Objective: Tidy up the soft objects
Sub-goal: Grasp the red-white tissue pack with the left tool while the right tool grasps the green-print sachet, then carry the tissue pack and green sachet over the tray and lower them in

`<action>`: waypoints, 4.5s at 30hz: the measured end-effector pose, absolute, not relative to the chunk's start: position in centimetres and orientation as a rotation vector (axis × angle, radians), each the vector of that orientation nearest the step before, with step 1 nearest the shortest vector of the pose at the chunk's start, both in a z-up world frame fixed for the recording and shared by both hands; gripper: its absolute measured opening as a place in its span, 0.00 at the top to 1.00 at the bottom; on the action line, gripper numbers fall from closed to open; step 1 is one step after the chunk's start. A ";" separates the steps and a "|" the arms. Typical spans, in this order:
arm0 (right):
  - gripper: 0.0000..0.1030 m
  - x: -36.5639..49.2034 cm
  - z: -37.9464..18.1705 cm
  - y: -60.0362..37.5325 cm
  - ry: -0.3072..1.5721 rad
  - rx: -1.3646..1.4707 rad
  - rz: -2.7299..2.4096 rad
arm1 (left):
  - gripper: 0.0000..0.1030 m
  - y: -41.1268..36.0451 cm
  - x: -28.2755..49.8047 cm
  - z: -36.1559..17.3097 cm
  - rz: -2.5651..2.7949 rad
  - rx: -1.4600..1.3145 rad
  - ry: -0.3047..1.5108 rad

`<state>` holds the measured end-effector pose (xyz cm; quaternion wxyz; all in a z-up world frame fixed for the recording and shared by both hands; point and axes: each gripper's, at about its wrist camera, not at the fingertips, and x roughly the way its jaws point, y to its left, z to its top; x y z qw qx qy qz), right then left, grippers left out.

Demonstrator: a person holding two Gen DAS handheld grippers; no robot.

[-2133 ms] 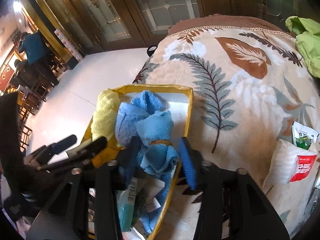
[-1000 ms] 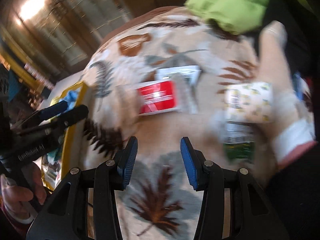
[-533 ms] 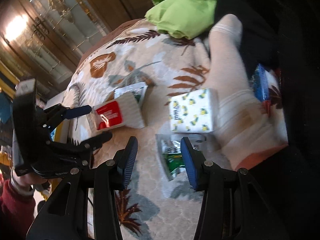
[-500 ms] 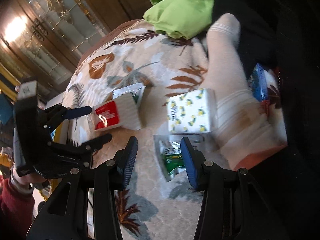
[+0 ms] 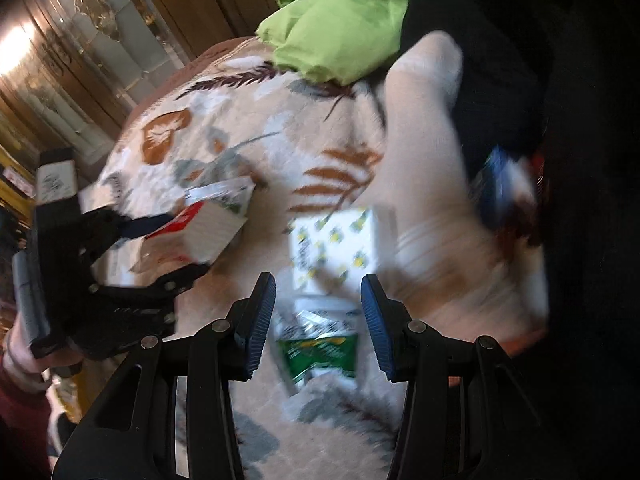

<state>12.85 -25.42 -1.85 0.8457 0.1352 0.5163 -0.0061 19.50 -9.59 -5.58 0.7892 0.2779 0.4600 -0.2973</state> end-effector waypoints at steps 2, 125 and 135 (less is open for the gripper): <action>0.57 13.6 -1.9 -25.8 1.104 0.256 -0.058 | 0.49 -9.3 19.4 -5.4 -0.631 0.571 0.993; 0.68 9.7 2.7 8.1 1.019 -0.176 0.519 | 0.48 20.4 6.0 1.4 0.133 -0.076 0.966; 0.68 10.2 0.6 11.8 1.055 -0.271 0.521 | 0.48 21.8 5.6 -0.8 0.171 -0.103 0.994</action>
